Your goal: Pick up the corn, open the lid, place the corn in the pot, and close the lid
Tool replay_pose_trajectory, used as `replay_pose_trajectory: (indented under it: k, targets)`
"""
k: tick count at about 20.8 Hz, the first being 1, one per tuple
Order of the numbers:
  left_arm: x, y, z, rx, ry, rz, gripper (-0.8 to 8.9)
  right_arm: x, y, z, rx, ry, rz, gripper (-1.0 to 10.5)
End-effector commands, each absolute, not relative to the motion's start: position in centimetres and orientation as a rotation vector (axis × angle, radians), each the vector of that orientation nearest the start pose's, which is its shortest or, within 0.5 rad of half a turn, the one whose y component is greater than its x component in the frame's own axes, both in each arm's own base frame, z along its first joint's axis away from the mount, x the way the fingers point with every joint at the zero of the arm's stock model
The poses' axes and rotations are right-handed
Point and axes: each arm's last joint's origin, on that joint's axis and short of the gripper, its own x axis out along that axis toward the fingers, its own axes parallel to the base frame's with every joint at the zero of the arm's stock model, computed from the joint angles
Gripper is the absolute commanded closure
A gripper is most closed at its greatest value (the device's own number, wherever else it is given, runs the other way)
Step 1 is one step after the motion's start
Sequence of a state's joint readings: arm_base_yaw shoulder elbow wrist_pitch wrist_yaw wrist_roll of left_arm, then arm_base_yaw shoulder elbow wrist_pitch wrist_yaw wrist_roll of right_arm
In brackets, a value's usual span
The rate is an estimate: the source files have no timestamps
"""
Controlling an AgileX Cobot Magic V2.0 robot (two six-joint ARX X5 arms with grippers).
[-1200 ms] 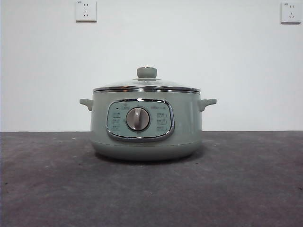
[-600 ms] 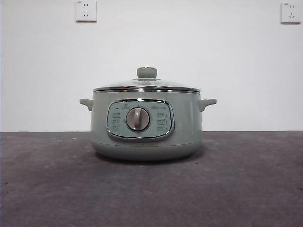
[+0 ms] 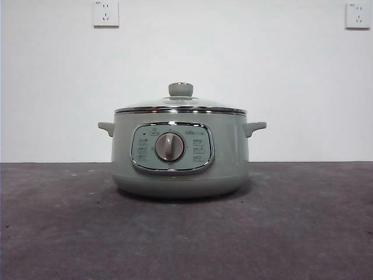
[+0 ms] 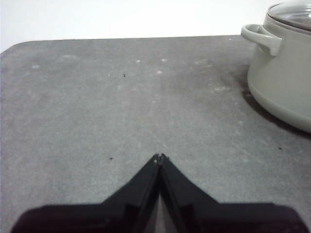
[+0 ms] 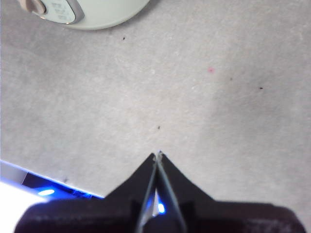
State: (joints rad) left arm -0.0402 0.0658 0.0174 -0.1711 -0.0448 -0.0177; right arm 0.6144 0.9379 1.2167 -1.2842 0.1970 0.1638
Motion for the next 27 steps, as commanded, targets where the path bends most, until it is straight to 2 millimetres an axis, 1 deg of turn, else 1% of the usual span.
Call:
replay_pose_trajectory:
  k: [1,2,3,4,6,8,10,12,14,15,17,20,27]
  targets:
    - [9.9,-0.2,14.5,-0.002,0.227,0.009,8.16,11.4,6.3,36.2,-0.417,0.862,0.269,9.5]
    - [9.9,-0.2,14.5,-0.002,0.230,0.009,8.16,11.6,5.8,36.1,-0.411,0.796,0.261,9.5]
    - [9.9,-0.2,14.4,-0.002,0.231,0.009,8.16,11.8,5.3,35.6,-0.366,0.693,0.253,9.5]
    - [9.9,-0.2,14.5,-0.002,0.232,0.009,8.16,12.1,4.6,34.7,-0.296,0.563,0.236,9.5]
    - [9.9,-0.2,14.4,-0.002,0.234,0.009,8.16,12.4,2.9,31.9,-0.164,0.286,0.142,9.5]
    - [9.9,-0.2,14.4,-0.002,0.234,0.009,8.16,12.1,1.2,28.3,-0.056,0.092,0.014,9.5]
    - [9.9,-0.2,14.4,-0.002,0.234,0.009,8.16,11.4,0.1,24.5,0.014,0.025,-0.081,9.5]
    - [9.9,-0.2,14.4,-0.002,0.234,0.009,8.16,10.7,-0.7,20.8,0.054,0.055,-0.145,9.5]
    - [9.9,-0.2,14.4,-0.002,0.234,0.009,8.16,10.3,-0.9,17.8,0.089,0.106,-0.146,9.5]
    - [9.9,-0.2,14.4,-0.002,0.234,0.009,8.16,10.2,-0.9,17.0,0.095,0.127,-0.150,9.5]
    - [9.9,-0.2,14.4,-0.002,0.234,0.009,8.16,10.0,-0.9,15.8,0.094,0.167,-0.152,9.5]
    - [9.9,-0.2,14.4,-0.002,0.234,0.009,8.16,9.7,-0.9,14.6,0.092,0.221,-0.154,9.5]
    - [9.9,-0.2,14.4,-0.002,0.234,0.008,8.16,9.5,-0.9,15.0,0.061,0.172,-0.147,9.5]
